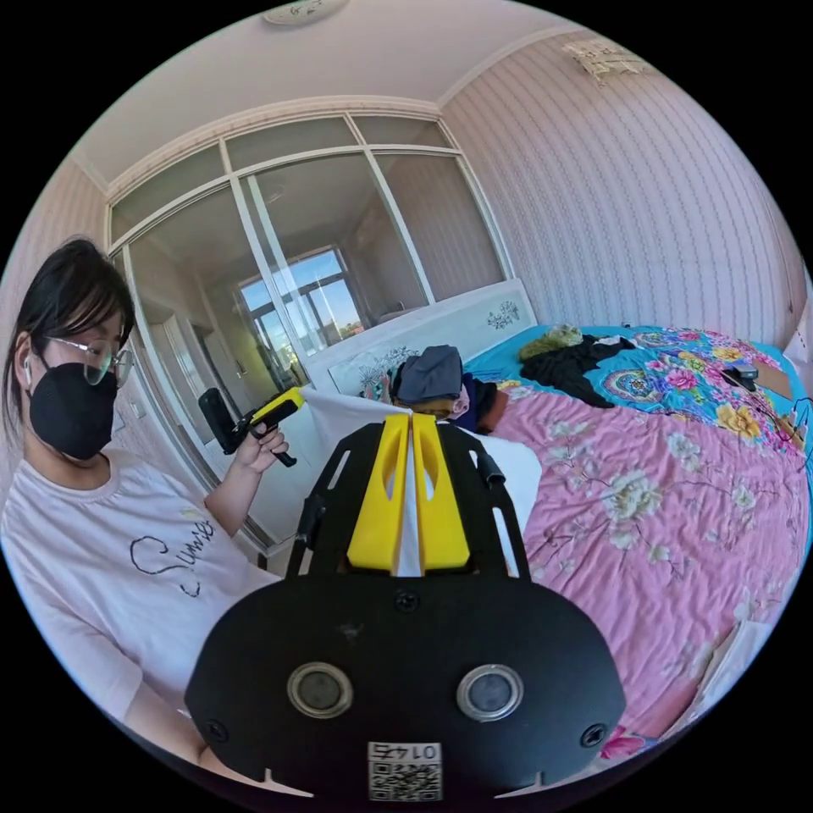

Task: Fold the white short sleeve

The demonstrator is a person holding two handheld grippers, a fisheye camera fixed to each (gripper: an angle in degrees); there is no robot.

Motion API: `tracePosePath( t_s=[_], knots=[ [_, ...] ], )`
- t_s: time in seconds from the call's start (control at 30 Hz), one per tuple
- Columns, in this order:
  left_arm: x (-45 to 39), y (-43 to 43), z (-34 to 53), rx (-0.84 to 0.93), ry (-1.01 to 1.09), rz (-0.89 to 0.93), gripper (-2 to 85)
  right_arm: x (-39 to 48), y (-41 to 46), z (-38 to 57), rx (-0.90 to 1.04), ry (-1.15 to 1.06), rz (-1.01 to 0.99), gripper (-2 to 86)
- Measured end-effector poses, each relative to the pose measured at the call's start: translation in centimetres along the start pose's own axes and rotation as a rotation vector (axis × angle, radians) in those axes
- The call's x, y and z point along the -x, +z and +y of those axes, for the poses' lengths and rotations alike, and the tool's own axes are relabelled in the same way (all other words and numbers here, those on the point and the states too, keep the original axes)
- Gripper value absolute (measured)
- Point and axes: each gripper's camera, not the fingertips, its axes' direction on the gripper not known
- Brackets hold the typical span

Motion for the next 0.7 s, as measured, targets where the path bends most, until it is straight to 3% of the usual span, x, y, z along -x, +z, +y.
tracePosePath(
  t_s=[0.23, 0.33, 0.4, 0.5, 0.6, 0.7],
  knots=[
    [-1.5, 5.0, 0.9, 0.059, -0.097, 0.26, -0.8, -0.8, -4.3, 1.6, 0.066, 0.029, 0.201, 0.0],
    [-1.4, 7.4, 0.7, 0.067, -0.101, 0.275, -0.8, -3.0, -3.9, -0.8, 0.12, -0.014, 0.253, 0.0],
    [0.1, 10.0, 0.0, 0.081, -0.097, 0.235, -0.8, -5.5, -2.3, -3.9, 0.181, -0.032, 0.224, 0.0],
    [4.3, 17.3, -0.6, 0.153, -0.082, 0.013, -0.7, -10.6, 2.5, -8.6, 0.226, -0.092, 0.291, 0.0],
    [9.3, 26.7, 2.2, 0.373, -0.205, -0.119, -0.8, -18.4, 7.3, -9.6, 0.273, 0.095, 0.35, 0.5],
    [13.0, 31.8, 8.1, 0.546, -0.386, -0.092, -0.9, -23.7, 9.2, -6.3, 0.287, 0.302, 0.192, 2.1]
  ],
)
